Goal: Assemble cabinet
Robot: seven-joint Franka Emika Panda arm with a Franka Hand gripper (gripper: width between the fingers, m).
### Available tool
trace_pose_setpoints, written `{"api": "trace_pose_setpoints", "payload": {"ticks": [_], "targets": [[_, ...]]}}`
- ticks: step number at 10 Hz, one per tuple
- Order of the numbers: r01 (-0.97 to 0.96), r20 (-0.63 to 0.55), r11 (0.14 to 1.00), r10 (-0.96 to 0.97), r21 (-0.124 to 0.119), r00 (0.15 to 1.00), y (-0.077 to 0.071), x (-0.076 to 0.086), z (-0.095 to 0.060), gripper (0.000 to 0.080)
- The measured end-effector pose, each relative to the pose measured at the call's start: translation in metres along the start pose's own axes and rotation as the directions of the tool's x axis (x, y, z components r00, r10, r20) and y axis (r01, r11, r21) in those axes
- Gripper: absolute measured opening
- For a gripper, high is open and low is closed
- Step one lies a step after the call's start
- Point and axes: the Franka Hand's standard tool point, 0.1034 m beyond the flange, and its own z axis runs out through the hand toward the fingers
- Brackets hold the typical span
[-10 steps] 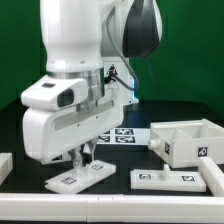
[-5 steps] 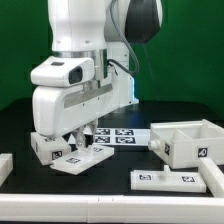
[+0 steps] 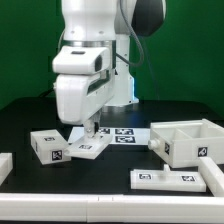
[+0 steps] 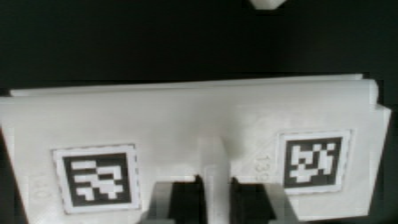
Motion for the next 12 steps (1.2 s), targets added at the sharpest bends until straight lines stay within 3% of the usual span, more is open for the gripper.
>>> {"api": "trace_pose_setpoints", "payload": {"ticks": [3, 5, 6, 7, 10, 12], "targets": [[0.005, 0.002, 1.000, -0.005, 0.003, 1.000, -0.001, 0.000, 0.002, 0.0058], [0.208, 0.029, 0.978, -0.207, -0.017, 0.978, -0.016, 0.009, -0.001, 0.0058], [0.271, 0.032, 0.961, -0.269, -0.048, 0.963, -0.029, 0.008, -0.006, 0.0058], [0.237, 0.017, 0.971, -0.236, -0.040, 0.972, -0.036, -0.002, -0.005, 0.0058], [0.232, 0.021, 0.972, -0.231, -0.034, 0.973, -0.035, -0.002, -0.002, 0.0058], [0.182, 0.022, 0.983, -0.182, 0.009, 0.983, -0.063, -0.003, 0.009, 0.0058]]}}
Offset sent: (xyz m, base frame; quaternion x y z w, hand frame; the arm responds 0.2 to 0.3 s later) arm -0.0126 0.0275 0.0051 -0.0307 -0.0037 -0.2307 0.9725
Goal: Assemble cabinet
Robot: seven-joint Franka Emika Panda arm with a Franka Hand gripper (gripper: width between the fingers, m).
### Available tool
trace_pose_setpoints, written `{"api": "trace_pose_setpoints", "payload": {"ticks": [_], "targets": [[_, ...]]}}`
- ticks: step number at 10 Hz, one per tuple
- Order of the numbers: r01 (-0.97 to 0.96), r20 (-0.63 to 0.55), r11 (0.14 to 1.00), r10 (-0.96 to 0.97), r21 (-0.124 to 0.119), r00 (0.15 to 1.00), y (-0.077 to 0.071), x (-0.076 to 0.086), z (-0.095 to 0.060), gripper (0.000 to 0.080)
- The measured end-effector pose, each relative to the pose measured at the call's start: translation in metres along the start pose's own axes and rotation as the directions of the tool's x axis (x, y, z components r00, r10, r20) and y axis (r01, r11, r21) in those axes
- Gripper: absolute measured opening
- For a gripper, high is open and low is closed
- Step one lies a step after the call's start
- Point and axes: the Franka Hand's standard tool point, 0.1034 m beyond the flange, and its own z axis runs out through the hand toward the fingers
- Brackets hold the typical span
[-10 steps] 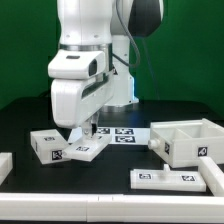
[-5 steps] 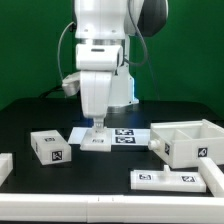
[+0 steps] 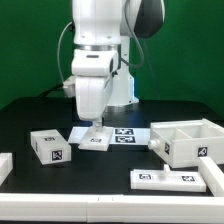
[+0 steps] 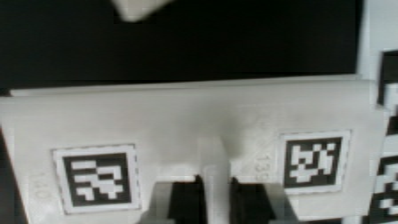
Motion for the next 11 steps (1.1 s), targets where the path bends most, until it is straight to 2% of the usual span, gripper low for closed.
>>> {"api": "trace_pose_setpoints", "payload": {"ticks": [1, 2, 5, 8, 9, 10, 11], "targets": [[0.006, -0.005, 1.000, -0.006, -0.012, 1.000, -0.017, 0.005, 0.012, 0.0058], [0.003, -0.007, 1.000, -0.003, -0.007, 1.000, -0.025, 0.004, 0.019, 0.0058], [0.038, -0.001, 0.999, -0.038, -0.006, 0.999, -0.021, 0.002, 0.020, 0.0058], [0.006, -0.001, 0.999, -0.006, 0.032, 1.000, -0.025, -0.010, 0.032, 0.0058], [0.007, -0.001, 0.999, -0.007, 0.031, 1.000, -0.025, -0.009, 0.031, 0.0058], [0.006, -0.001, 0.999, -0.006, 0.032, 1.000, -0.025, -0.009, 0.032, 0.0128], [-0.012, 0.000, 1.000, 0.012, 0.027, 1.000, -0.023, -0.009, 0.030, 0.0128]]}}
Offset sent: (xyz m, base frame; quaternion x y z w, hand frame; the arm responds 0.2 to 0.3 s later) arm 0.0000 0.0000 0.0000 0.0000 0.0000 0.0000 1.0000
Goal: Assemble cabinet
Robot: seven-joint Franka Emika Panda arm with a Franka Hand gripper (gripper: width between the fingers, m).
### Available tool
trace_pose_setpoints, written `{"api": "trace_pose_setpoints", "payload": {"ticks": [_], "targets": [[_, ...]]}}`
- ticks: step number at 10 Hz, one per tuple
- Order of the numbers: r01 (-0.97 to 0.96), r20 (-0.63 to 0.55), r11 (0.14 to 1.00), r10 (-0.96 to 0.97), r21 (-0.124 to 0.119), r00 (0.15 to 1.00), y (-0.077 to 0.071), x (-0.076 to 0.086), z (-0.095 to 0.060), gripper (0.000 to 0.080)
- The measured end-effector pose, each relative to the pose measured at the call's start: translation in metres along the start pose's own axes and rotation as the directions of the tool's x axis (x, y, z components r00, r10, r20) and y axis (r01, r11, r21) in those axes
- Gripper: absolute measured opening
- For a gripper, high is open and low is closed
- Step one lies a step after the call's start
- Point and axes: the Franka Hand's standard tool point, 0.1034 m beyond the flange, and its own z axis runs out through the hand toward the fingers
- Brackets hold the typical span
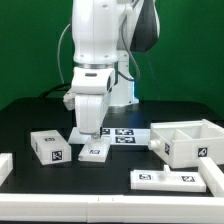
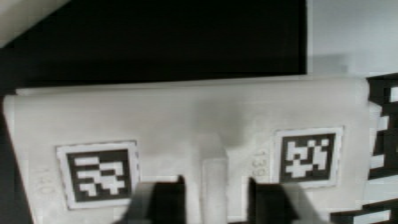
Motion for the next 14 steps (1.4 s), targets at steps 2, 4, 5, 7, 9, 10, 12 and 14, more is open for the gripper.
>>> {"api": "trace_pose_setpoints", "payload": {"ticks": [2, 4, 5, 7, 9, 10, 12, 14], "targets": [[-0.063, 0.005, 0.996, 0.064, -0.055, 0.998, 0.018, 0.013, -0.023, 0.0515], [-0.134, 0.019, 0.990, 0.135, -0.048, 0.991, 0.048, 0.022, -0.050, 0.0651], [-0.148, 0.043, 0.987, 0.151, -0.062, 0.988, 0.066, 0.032, -0.065, 0.0772], [-0.143, 0.039, 0.987, 0.146, -0.066, 0.989, 0.067, 0.033, -0.063, 0.0791], [-0.181, 0.035, 0.981, 0.184, -0.072, 0.982, 0.070, 0.035, -0.064, 0.0798], [-0.223, 0.026, 0.971, 0.226, -0.083, 0.974, 0.079, 0.042, -0.065, 0.0797], [-0.493, -0.040, 0.863, 0.492, -0.107, 0.870, 0.106, 0.051, -0.071, 0.0797], [-0.699, -0.081, 0.711, 0.695, -0.073, 0.715, 0.114, 0.050, -0.078, 0.0797]]}}
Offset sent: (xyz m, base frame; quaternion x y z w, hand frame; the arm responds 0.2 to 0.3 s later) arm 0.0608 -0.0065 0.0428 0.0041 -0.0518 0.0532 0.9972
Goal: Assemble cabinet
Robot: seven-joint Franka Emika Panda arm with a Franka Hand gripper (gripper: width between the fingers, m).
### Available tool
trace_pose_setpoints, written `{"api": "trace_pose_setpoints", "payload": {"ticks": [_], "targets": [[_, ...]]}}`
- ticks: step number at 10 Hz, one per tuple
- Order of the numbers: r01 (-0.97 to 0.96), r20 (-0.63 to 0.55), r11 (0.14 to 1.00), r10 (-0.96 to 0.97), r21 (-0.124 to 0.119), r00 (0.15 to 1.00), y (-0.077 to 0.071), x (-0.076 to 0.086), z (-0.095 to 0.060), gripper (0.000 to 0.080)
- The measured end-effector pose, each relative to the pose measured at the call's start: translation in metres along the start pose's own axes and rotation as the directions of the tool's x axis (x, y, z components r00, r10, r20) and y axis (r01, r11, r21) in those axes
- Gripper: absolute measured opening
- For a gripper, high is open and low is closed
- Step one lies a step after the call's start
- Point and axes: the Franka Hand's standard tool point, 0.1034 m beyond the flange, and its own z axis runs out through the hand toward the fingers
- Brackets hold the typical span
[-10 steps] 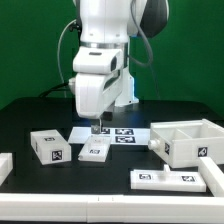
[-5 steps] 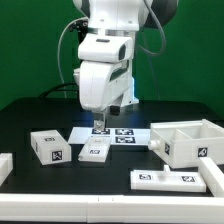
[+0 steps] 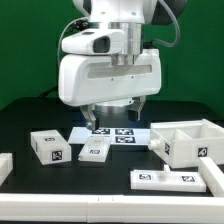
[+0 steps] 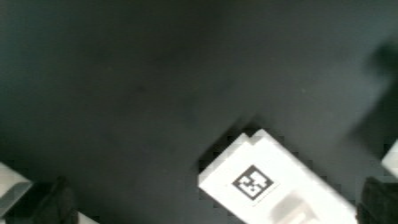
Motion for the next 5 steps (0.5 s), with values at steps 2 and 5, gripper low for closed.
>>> {"api": "trace_pose_setpoints", "payload": {"ticks": [2, 5], "targets": [[-0.112, -0.003, 0.994, 0.112, 0.009, 0.994, -0.003, 0.001, 0.002, 0.0797], [-0.409, -0.002, 0.912, 0.409, 0.018, 0.913, -0.008, 0.015, 0.003, 0.0797]]}}
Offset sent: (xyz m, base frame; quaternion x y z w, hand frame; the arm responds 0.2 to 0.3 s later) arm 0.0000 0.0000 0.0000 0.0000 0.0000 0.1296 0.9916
